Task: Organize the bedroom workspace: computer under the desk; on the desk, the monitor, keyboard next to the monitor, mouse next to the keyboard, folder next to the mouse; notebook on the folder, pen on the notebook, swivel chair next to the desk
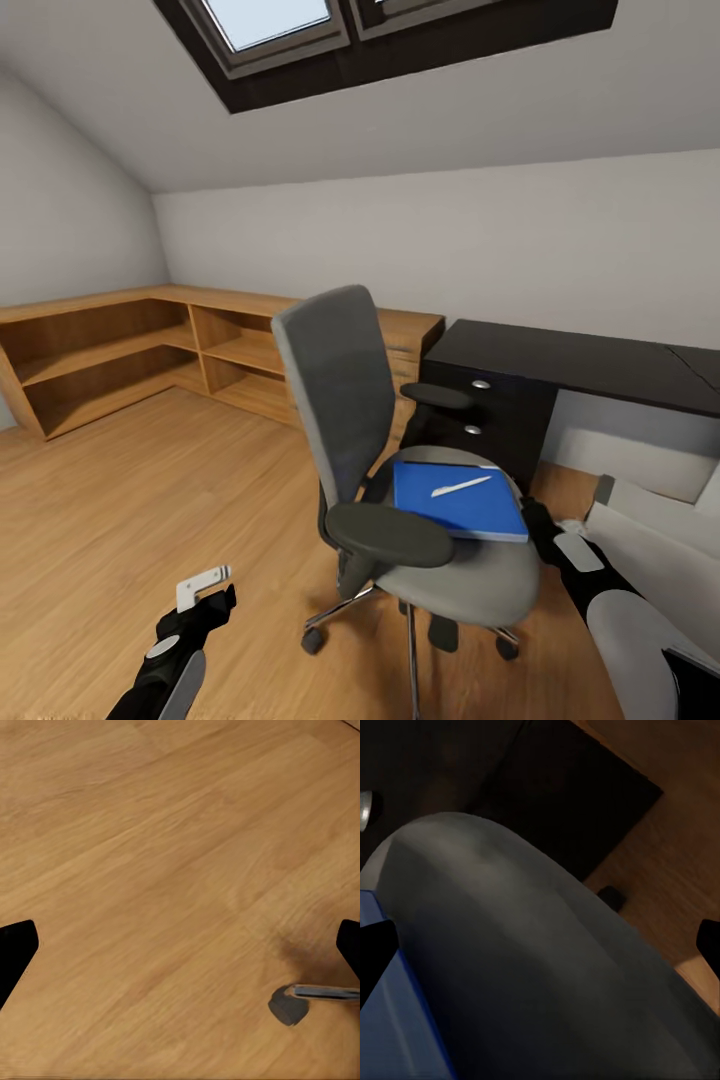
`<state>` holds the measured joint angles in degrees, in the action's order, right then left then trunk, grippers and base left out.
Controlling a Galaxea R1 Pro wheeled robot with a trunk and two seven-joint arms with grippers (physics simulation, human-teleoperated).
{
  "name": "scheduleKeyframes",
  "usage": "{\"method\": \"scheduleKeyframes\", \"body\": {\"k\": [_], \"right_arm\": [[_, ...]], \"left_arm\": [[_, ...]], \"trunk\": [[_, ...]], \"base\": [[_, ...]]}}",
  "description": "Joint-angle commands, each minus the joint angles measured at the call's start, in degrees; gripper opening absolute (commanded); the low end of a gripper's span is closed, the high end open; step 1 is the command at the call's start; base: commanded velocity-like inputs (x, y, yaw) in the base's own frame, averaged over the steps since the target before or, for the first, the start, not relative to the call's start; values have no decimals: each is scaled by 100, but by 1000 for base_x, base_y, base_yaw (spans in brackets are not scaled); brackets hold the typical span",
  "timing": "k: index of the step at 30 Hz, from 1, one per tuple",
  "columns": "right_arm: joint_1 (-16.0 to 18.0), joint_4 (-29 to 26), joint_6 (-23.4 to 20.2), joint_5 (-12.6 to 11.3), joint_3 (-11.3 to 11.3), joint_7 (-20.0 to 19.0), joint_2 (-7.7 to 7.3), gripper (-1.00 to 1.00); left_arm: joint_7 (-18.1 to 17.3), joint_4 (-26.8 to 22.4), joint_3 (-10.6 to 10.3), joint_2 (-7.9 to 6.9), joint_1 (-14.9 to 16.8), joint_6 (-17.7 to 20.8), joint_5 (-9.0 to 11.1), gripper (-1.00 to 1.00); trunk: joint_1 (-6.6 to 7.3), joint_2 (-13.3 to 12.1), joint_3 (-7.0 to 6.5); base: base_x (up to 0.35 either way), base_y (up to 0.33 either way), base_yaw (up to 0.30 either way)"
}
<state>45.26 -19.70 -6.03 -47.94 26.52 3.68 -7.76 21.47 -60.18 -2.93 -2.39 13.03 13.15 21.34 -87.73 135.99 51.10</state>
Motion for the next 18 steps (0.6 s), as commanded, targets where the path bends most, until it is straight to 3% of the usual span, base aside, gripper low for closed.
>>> {"method": "scheduleKeyframes", "body": {"k": [1,18], "right_arm": [[0,-13,-30,-58,11,28,5,100],[0,-2,-30,-75,11,10,20,100]], "left_arm": [[54,4,-30,-4,3,16,44,100],[62,59,-50,1,5,14,37,100]], "trunk": [[1,3,12],[1,3,112]], "base": [[0,0,171],[-56,0,180]]}}
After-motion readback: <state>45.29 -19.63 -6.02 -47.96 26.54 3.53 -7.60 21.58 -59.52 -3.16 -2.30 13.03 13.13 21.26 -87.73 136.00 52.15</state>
